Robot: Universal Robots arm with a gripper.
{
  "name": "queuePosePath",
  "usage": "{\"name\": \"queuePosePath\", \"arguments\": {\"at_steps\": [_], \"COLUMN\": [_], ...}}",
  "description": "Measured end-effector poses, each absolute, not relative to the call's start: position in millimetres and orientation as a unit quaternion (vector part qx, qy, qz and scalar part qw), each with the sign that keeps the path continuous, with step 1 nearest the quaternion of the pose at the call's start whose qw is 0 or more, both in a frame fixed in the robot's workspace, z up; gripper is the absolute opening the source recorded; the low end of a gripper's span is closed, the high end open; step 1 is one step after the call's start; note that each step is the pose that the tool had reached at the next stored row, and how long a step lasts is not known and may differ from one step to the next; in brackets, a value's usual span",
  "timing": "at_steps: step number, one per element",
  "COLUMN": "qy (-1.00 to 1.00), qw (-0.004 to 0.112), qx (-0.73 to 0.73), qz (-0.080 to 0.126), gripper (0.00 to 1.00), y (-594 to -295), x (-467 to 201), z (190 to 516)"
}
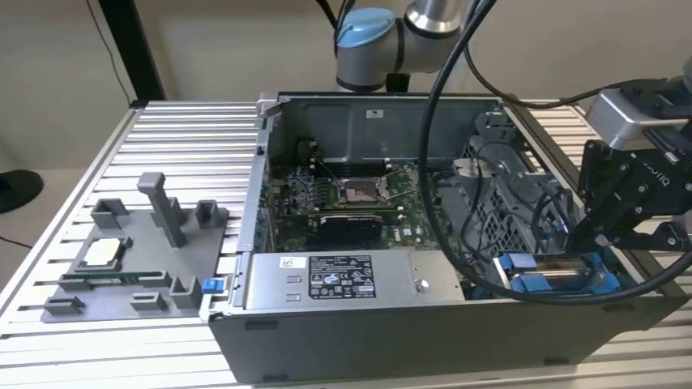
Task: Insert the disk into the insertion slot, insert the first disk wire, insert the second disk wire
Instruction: 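Insert the first disk wire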
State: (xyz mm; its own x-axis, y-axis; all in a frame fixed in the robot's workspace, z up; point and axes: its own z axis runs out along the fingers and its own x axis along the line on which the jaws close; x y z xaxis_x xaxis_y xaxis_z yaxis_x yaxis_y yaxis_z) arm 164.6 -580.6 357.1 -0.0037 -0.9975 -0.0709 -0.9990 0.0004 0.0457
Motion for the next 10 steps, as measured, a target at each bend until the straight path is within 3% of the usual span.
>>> {"name": "queuePosePath", "arguments": {"at_steps": [10], "qy": [0.71], "qw": [0.008], "qx": [-0.703], "qz": [0.042], "gripper": [0.0], "y": [-574.8], "x": [168.3], "z": [347.5]}}
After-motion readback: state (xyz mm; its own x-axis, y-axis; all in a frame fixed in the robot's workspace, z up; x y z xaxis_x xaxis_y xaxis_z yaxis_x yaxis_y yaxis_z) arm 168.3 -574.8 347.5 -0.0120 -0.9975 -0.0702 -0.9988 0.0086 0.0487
